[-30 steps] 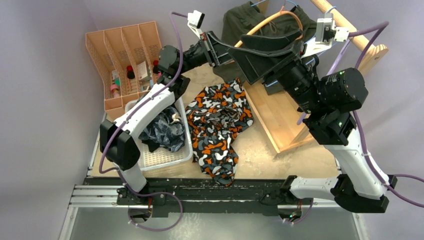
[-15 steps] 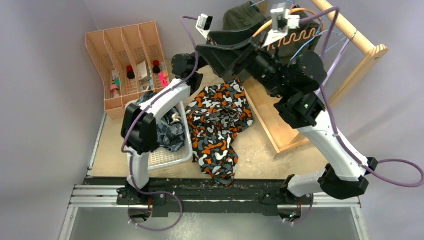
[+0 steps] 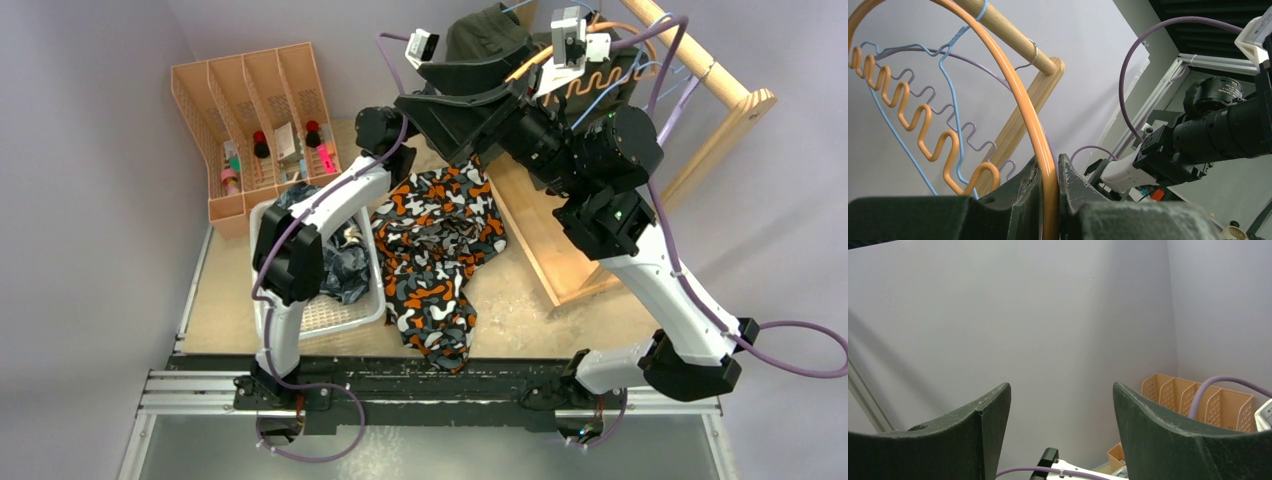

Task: Remove the shorts from the hanger
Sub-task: Place the hanger on the clothes rod.

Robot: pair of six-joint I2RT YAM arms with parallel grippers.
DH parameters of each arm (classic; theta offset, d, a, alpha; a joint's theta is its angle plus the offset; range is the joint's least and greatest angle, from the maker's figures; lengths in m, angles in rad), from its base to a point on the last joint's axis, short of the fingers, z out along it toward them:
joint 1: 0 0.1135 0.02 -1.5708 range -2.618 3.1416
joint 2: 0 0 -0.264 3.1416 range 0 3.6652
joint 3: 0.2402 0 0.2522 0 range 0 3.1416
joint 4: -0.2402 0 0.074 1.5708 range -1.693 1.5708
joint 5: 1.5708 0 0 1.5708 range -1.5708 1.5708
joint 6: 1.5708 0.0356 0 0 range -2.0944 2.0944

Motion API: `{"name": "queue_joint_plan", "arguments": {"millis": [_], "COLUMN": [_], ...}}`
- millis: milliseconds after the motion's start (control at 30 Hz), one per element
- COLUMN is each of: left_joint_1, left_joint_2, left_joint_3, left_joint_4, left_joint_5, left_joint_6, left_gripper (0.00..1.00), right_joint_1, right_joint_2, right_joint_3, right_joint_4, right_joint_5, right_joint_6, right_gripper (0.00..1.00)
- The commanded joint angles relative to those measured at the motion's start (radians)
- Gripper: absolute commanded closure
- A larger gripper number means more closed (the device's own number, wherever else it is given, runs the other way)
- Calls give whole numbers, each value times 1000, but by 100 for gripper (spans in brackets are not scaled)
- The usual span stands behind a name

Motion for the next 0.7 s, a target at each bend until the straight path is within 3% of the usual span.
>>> {"name": "queue_joint_plan", "arguments": {"millis": [0, 333, 667], "left_joint_1": [-21, -62, -73], "left_joint_2": [-6, 85, 54], "left_joint_3": [108, 211, 81], "left_joint_4": [13, -44, -115], "left_joint_5": [-42, -83, -108], "left_joint_6": [58, 88, 168], "left_gripper": [100, 100, 100], "right_joint_1": [3, 3, 3], "right_joint_2": [-29, -34, -28], "right_joint_3": [27, 25, 19], "right_joint_4": [64, 75, 71], "right_joint_5": [-23, -29, -29], "right_joint_6": [5, 25, 38], "right_gripper": [24, 24, 24]}}
